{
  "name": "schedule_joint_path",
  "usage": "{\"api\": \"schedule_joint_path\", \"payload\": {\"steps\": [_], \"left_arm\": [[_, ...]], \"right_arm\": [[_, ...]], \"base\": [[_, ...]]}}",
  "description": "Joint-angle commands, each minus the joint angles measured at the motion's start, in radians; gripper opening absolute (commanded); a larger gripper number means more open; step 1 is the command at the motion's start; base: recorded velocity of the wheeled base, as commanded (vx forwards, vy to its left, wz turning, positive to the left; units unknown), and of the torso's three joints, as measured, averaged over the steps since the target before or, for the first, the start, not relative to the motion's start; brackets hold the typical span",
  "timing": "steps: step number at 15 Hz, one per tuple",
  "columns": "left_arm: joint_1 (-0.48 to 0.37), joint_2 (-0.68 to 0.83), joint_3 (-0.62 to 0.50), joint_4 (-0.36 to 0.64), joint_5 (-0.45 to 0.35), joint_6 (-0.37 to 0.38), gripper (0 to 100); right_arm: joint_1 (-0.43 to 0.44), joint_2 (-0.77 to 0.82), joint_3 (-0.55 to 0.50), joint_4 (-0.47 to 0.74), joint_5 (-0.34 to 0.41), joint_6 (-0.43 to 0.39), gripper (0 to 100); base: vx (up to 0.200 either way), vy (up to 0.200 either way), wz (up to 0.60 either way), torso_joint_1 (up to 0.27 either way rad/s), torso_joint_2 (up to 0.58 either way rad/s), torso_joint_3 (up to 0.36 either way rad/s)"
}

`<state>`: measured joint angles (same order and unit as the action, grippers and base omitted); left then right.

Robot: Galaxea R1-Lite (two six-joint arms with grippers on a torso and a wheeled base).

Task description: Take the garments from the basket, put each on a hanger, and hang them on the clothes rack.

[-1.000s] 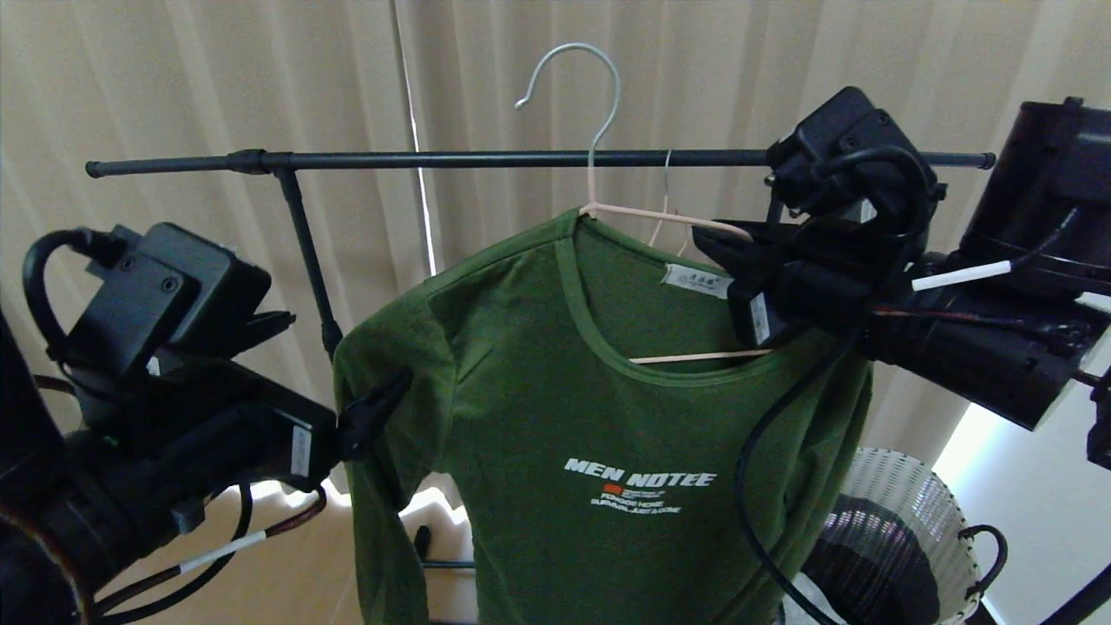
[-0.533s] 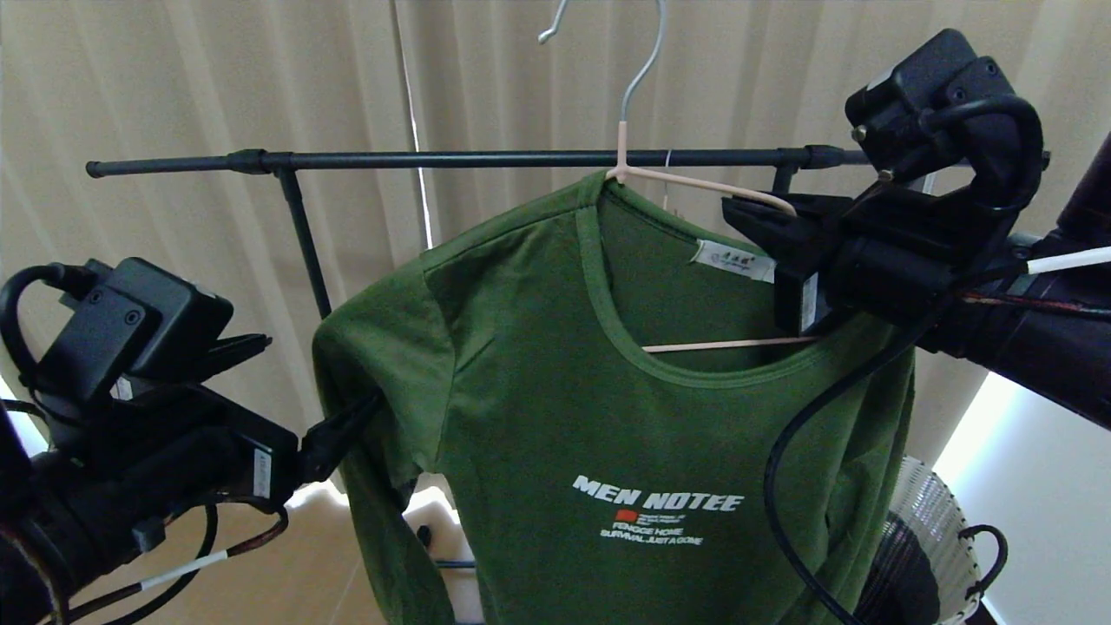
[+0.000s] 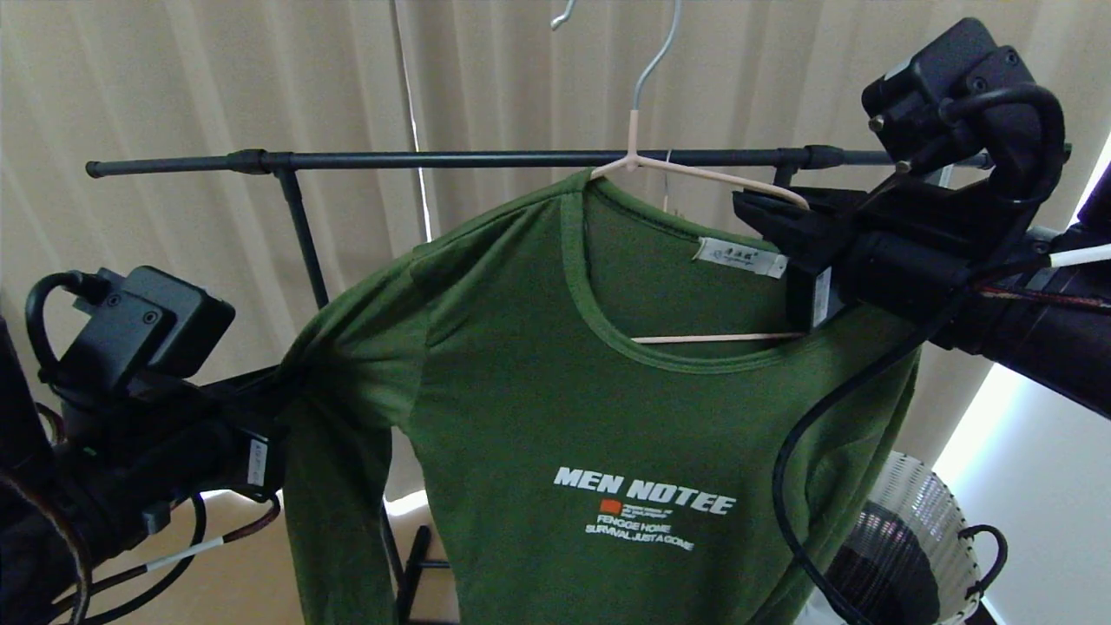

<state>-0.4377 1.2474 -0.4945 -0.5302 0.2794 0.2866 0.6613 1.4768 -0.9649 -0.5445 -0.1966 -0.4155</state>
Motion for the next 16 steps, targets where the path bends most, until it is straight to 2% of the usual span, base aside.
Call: {"api": "schedule_joint_path", "payload": {"steps": [1,5,8,9,11,12,14,16], "left_arm": [[0.135,-0.014,0.048,-0.002,0.000,0.002,0],[0.149,-0.017,0.057,-0.001,0.000,0.002,0],[0.114,-0.016,0.054,-0.001,-0.002,-0.007,0],[0.108,-0.017,0.056,-0.001,-0.003,-0.007,100],[0.100,-0.020,0.065,-0.010,-0.057,-0.007,100],[0.105,-0.034,0.082,-0.031,-0.080,0.000,100],[0.105,-0.052,0.103,-0.073,-0.083,0.011,100],[0.106,-0.054,0.106,-0.080,-0.083,0.011,100]], "right_arm": [[-0.068,-0.020,0.002,0.046,-0.003,-0.002,0],[-0.071,-0.030,0.000,0.070,-0.001,-0.002,0],[-0.071,-0.027,-0.002,0.072,-0.003,-0.002,0],[-0.072,-0.029,0.000,0.078,-0.003,-0.002,0],[-0.083,-0.035,-0.011,0.138,-0.035,-0.002,0],[-0.089,-0.044,-0.026,0.207,-0.099,-0.002,0],[-0.089,-0.050,-0.035,0.262,-0.175,-0.002,0],[-0.089,-0.046,-0.037,0.262,-0.221,-0.002,0]], "base": [[0.000,0.000,0.00,0.000,0.00,0.000],[0.000,0.000,0.00,0.000,0.00,0.000],[0.000,0.000,0.00,0.000,0.00,0.000],[0.000,0.000,0.00,0.000,0.00,0.000],[0.000,0.000,0.00,0.000,0.00,0.000],[0.000,0.000,0.00,0.000,0.00,0.000],[0.000,0.000,0.00,0.000,0.00,0.000],[0.000,0.000,0.00,0.000,0.00,0.000]]}}
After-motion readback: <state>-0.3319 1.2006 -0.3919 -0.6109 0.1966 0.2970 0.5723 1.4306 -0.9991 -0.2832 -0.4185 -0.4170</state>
